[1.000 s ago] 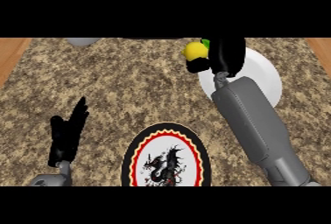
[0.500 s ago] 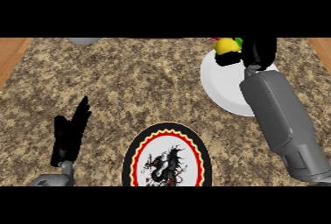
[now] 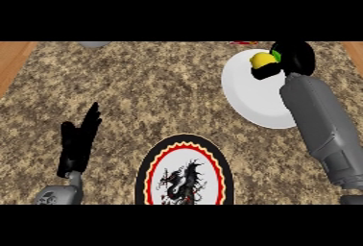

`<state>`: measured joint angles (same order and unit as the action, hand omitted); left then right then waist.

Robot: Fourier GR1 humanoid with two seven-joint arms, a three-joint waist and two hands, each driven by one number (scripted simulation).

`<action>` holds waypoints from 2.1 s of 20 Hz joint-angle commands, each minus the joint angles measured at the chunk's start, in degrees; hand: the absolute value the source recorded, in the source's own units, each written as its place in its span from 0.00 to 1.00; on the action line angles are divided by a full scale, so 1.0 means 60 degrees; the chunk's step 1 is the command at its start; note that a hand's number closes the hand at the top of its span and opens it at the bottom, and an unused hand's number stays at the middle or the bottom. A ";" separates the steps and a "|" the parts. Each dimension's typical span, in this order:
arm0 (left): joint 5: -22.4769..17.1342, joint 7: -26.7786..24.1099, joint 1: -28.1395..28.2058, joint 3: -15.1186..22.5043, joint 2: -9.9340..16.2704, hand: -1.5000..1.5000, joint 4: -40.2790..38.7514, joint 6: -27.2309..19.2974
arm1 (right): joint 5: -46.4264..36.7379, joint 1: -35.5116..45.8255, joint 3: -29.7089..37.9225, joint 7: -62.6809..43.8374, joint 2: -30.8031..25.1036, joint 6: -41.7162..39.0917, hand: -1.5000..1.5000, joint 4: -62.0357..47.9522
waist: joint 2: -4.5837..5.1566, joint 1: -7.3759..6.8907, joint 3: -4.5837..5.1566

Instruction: Pick the lemon from the plate and place it in the plate

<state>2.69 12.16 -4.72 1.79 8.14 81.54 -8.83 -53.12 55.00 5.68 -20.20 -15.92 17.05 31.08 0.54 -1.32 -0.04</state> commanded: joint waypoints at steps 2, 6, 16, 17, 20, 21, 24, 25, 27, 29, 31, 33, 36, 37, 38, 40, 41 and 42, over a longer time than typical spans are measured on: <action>0.0044 -0.0080 -0.0044 0.0002 -0.0032 0.50 -0.0137 0.0041 | 0.0829 0.0250 0.0564 0.0650 -0.0065 -0.1459 1.00 -0.1139 | 0.0008 -0.0009 0.0000; -0.0059 0.0230 0.0387 0.0025 0.0125 0.50 0.0645 0.0223 | 0.0830 0.0177 0.0662 0.1159 -0.0387 -0.1994 0.00 -0.2121 | 0.0015 -0.0117 -0.0006; 0.0214 -0.0221 0.0640 0.0136 -0.0199 0.50 0.0174 -0.0056 | 0.3116 -0.0083 0.2512 0.4679 0.0034 -0.1143 0.00 -0.0876 | -0.0055 0.0092 -0.0015; 0.0260 0.0085 0.0168 0.0038 -0.0232 0.50 0.0189 -0.0252 | 0.3686 -0.0105 0.3014 0.5154 -0.0110 -0.1219 0.00 -0.0616 | -0.0069 0.0248 -0.0029; 0.0041 0.0062 0.0282 -0.0072 -0.0279 0.50 0.0097 -0.0145 | 0.4711 -0.0765 0.3894 0.5980 -0.0408 -0.1591 0.00 -0.0399 | -0.0078 0.0361 -0.0015; 0.0226 -0.0083 0.0237 0.0111 -0.0366 0.50 0.0239 -0.0222 | 0.4844 -0.0686 0.3957 0.6028 -0.0346 -0.1716 0.00 -0.0510 | -0.0056 0.0203 -0.0009; 0.0197 0.0144 0.0550 0.0162 -0.0177 0.50 0.0622 0.0031 | 0.5387 -0.0806 0.4187 0.6139 -0.0697 -0.2587 0.00 -0.0479 | -0.0074 0.0143 -0.0001; 0.0579 0.0367 0.0692 0.0366 -0.0395 0.50 0.0881 -0.0405 | 0.5388 -0.0908 0.3974 0.6021 -0.0509 -0.2577 0.00 -0.0263 | -0.0088 0.0153 0.0001; 0.0327 0.0442 0.0242 -0.0022 -0.0166 0.50 0.0619 -0.0203 | 0.5699 -0.1624 0.4075 0.6820 -0.0466 -0.3015 0.00 -0.0270 | -0.0078 0.0181 0.0001; -0.0012 0.0224 0.0615 -0.0190 0.0041 0.50 0.0718 0.0260 | 0.5864 -0.1781 0.4001 0.7049 -0.0935 -0.3639 0.00 -0.0169 | -0.0081 0.0160 0.0002; 0.0187 0.0088 0.0335 0.0010 -0.0357 0.50 0.0380 0.0049 | 0.5947 -0.1390 0.3826 0.6968 -0.0414 -0.3020 0.00 -0.0434 | -0.0061 0.0121 0.0002; 0.0420 0.0435 0.0437 0.0110 -0.0323 0.50 0.0616 -0.0082 | 0.6003 -0.1405 0.3579 0.6859 -0.0086 -0.3019 0.00 0.0132 | -0.0081 0.0151 0.0004; 0.0170 0.0501 0.0587 -0.0150 -0.0086 0.50 0.0963 0.0270 | 0.6154 -0.1979 0.3307 0.7157 -0.0225 -0.3243 0.00 0.0477 | -0.0095 0.0174 0.0006; 0.0417 0.0115 0.0246 -0.0052 -0.0476 0.50 0.0271 -0.0113 | 0.6168 -0.1576 0.3496 0.7676 -0.0369 -0.2836 0.00 -0.0527 | -0.0055 0.0109 0.0002; 0.0487 -0.0274 0.0191 -0.0010 -0.0532 0.50 -0.0081 -0.0091 | 0.6164 -0.1732 0.3557 0.8251 -0.0665 -0.3125 0.00 -0.0981 | -0.0037 0.0089 0.0000; 0.0248 -0.0341 -0.0292 -0.0417 -0.0338 0.50 -0.0764 0.0139 | 0.6155 -0.1432 0.3485 0.7676 -0.0527 -0.2534 0.00 -0.1022 | -0.0040 0.0106 0.0003; 0.0133 0.0359 0.0560 -0.0279 -0.0085 0.50 0.0744 0.0370 | 0.6022 -0.1800 0.3264 0.7721 -0.0308 -0.2284 0.00 -0.0731 | -0.0068 0.0092 0.0002; 0.0134 0.0246 0.0404 -0.0411 -0.0054 0.50 0.0528 0.0349 | 0.6015 -0.1838 0.3263 0.7908 -0.0366 -0.2129 0.00 -0.0889 | -0.0059 0.0091 0.0001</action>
<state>4.36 12.92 -3.12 0.60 6.59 83.29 -8.05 -16.82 44.89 26.33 25.85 -18.62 1.22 26.86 0.19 -0.67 -0.02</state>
